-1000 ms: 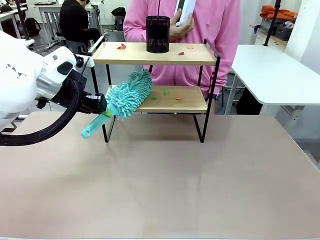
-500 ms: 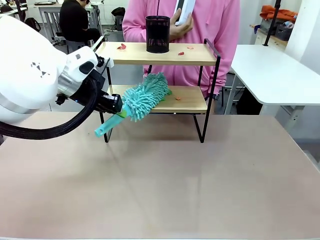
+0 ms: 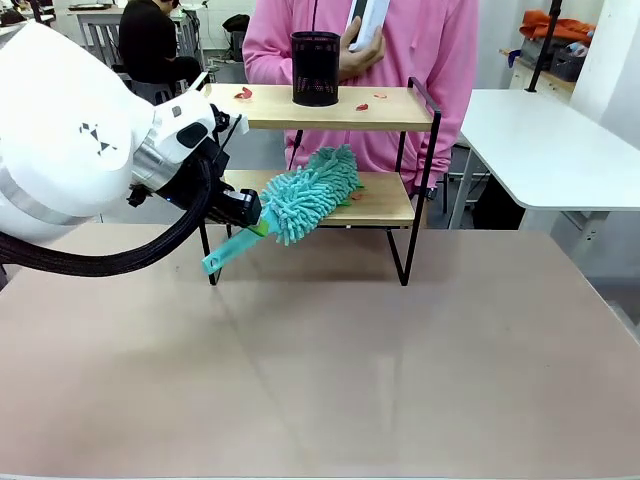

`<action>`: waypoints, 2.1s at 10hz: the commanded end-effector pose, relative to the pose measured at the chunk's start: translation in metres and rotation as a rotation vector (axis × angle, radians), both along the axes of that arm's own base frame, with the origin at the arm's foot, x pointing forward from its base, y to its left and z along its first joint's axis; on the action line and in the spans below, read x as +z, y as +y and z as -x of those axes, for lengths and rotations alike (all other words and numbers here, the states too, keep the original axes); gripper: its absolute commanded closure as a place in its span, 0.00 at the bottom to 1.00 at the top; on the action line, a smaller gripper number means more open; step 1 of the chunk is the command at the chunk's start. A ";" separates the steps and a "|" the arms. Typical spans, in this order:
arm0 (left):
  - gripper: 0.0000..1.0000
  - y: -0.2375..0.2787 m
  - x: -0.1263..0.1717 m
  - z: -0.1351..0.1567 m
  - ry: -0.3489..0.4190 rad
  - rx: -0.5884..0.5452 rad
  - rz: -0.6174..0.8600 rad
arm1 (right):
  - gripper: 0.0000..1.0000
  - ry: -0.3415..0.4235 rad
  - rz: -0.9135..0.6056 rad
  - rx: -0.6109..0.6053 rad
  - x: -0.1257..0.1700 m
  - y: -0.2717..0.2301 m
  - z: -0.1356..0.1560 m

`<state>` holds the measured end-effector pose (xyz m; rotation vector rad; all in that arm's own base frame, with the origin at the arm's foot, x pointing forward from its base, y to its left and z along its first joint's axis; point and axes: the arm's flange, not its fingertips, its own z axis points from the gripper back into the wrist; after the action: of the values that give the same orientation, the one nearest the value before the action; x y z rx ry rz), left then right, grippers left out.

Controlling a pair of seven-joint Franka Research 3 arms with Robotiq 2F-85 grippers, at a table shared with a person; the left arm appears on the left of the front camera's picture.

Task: Clean the shelf.
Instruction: Clean the specific tier of the Shelf with the Duster once objects are removed.

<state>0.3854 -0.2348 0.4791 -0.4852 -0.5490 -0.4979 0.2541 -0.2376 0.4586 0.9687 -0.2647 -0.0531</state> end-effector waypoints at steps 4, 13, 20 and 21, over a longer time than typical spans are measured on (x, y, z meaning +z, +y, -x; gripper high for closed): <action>0.88 -0.011 0.002 0.000 -0.022 -0.177 -0.040 | 0.00 -0.017 0.007 0.020 0.002 -0.002 0.001; 0.88 0.041 0.024 0.026 0.186 -0.532 -0.025 | 0.00 -0.017 0.007 0.020 0.002 -0.002 0.001; 0.88 0.140 0.057 0.067 0.201 -0.440 0.099 | 0.00 -0.017 0.007 0.020 0.002 -0.002 0.001; 0.88 0.174 0.060 0.088 0.204 -0.428 0.110 | 0.00 -0.017 0.007 0.020 0.002 -0.002 0.001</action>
<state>0.3225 -0.0926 0.5357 -0.7410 -0.2570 -0.8233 0.2542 -0.2375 0.4585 0.9689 -0.2640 -0.0524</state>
